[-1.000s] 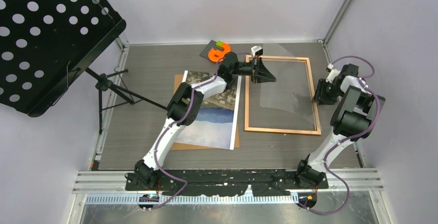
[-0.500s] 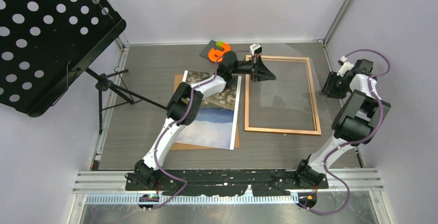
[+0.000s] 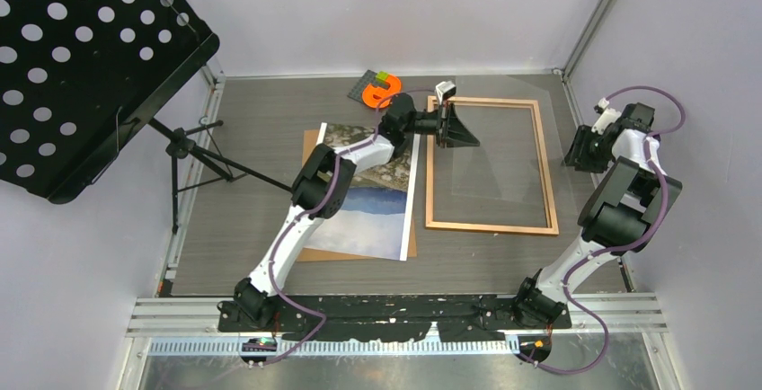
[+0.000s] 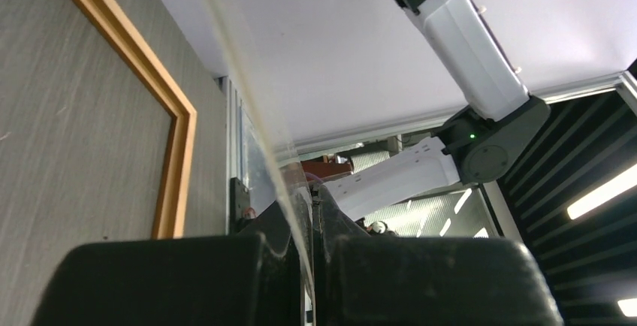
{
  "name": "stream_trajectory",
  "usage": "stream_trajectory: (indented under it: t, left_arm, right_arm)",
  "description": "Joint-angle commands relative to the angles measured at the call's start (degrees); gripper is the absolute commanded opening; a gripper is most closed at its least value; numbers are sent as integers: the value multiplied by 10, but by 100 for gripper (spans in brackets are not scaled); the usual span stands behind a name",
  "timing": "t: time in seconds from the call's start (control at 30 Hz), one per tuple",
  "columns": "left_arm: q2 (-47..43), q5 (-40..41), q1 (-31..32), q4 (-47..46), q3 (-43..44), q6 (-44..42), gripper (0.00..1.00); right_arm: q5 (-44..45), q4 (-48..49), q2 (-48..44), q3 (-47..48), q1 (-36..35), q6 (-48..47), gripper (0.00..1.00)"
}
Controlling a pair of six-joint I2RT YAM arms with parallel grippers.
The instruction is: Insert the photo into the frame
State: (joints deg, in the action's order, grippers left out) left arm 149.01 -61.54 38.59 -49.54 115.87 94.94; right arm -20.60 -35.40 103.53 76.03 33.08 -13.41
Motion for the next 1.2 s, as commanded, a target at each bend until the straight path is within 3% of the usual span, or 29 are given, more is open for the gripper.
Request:
stream_trajectory:
  t: [0.0,0.53,0.8,1.17]
  left_arm:
    - [31,-4,5,1,1,-65,0]
    - [6,47,7,141,-97,-221,0]
    - [-32,79,-4,166,-147,-259,0]
    - [-56,91,-12,191,-153,-268,0]
  right_arm:
    - [30,13,-25,13,5,-2,47]
    - [107,23,-33,15,4,-12,47]
    - [97,26,-29,5,4,-13,47]
    - [80,38,-14,-5,-12,-2,47]
